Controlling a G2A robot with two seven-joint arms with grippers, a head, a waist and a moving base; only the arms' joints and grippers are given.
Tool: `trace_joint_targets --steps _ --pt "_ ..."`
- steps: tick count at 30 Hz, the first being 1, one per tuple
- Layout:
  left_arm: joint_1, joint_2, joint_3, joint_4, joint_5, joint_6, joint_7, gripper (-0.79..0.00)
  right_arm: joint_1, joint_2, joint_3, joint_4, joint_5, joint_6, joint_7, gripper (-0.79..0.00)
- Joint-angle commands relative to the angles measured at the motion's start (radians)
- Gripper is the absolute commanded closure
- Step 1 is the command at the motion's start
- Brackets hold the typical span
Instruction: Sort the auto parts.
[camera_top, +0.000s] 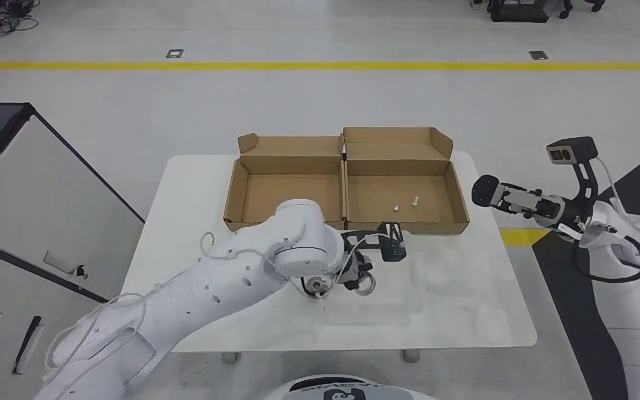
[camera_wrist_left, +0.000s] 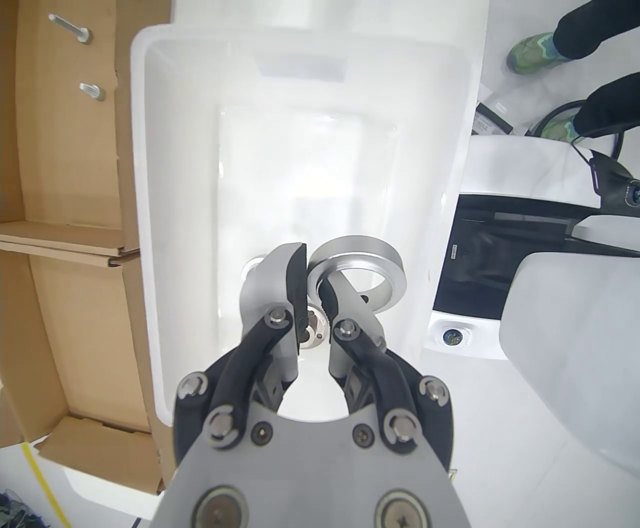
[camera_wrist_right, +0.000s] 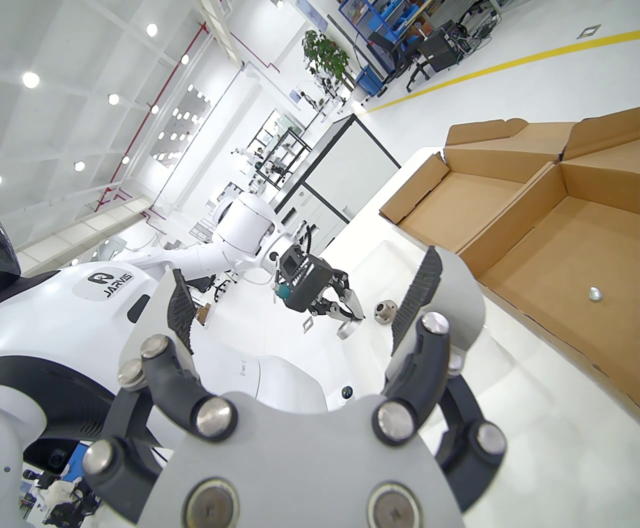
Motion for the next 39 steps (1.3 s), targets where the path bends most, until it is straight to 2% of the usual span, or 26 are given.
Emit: trace_joint_targets --steps 1,7,14,22,31,35,39 --pt "0.017 0.014 -0.036 -0.025 0.000 -0.012 0.010 0.000 0.000 0.000 0.000 0.000 0.000 0.000 0.000 -0.785" --pt "0.074 0.050 -0.143 -0.066 -0.033 -0.071 0.069 0.000 0.000 0.000 0.000 0.000 0.000 0.000 0.000 -0.785" --pt "0.159 0.091 -0.271 -0.092 -0.126 -0.216 0.187 0.000 0.000 0.000 0.000 0.000 0.000 0.000 0.000 -0.785" --pt "0.221 0.119 -0.366 -0.095 -0.194 -0.340 0.309 0.000 0.000 0.000 0.000 0.000 0.000 0.000 0.000 -0.785" --pt "0.225 0.119 -0.366 -0.093 -0.200 -0.335 0.319 0.000 0.000 0.000 0.000 0.000 0.000 0.000 0.000 -0.785" --pt "0.248 0.126 -0.421 -0.063 -0.235 -0.321 0.427 0.000 0.000 0.000 0.000 0.000 0.000 0.000 0.000 -0.785" --pt "0.276 0.137 -0.484 -0.043 -0.316 -0.374 0.501 0.000 0.000 0.000 0.000 0.000 0.000 0.000 0.000 -0.785"
